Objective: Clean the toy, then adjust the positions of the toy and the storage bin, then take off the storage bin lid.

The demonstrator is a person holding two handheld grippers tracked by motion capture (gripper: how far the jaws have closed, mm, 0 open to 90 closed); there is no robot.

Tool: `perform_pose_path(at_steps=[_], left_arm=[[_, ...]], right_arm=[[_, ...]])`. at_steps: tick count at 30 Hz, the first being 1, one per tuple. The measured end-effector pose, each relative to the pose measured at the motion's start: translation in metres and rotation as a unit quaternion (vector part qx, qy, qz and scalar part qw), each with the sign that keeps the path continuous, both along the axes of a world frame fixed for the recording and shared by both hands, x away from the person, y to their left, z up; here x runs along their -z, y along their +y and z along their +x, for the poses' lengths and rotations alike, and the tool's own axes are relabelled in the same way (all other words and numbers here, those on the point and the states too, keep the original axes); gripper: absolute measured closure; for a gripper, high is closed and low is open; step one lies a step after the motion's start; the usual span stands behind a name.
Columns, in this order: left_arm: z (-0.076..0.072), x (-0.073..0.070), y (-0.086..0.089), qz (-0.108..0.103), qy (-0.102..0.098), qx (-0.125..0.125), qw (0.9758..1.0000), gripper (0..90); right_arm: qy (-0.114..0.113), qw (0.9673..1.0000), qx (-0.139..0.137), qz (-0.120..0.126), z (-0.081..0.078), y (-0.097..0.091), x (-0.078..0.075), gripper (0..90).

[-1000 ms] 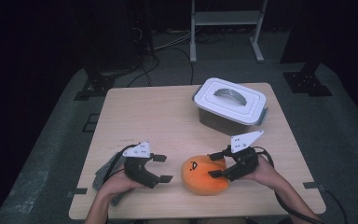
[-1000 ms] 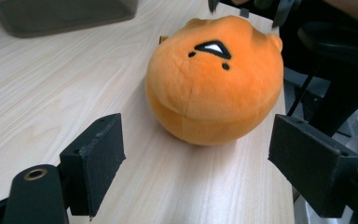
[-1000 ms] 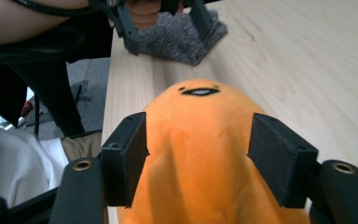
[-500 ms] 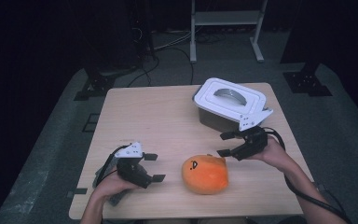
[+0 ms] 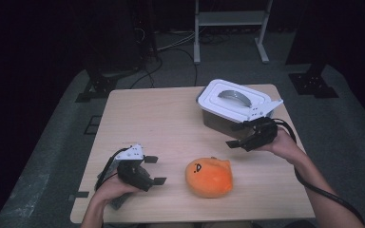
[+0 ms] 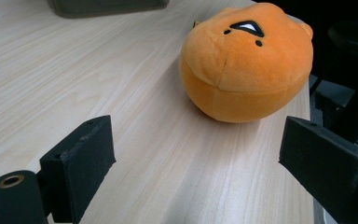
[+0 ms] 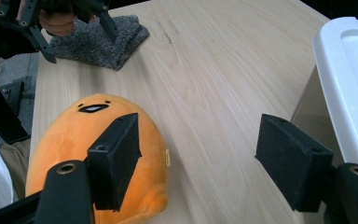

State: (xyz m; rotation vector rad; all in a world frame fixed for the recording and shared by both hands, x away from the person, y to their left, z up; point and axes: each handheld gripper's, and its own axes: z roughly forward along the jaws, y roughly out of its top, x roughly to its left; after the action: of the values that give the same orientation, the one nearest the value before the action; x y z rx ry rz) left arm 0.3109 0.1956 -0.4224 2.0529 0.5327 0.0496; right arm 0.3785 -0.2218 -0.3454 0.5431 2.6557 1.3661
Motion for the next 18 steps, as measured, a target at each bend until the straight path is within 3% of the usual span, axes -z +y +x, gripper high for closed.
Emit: perform_pose_path(at_steps=[7, 18], left_arm=[[-0.001, -0.002, 0.003, -0.002, -0.003, -0.003, 1.0000, 9.0], [-0.001, -0.005, 0.005, -0.004, -0.007, -0.013, 0.9999, 6.7]], right_arm=[[0.002, 1.0000, -0.004, -0.006, 0.003, 0.006, 0.000, 28.7], [-0.008, 0.9998, -0.001, -0.016, 0.013, 0.009, -0.015, 28.7]])
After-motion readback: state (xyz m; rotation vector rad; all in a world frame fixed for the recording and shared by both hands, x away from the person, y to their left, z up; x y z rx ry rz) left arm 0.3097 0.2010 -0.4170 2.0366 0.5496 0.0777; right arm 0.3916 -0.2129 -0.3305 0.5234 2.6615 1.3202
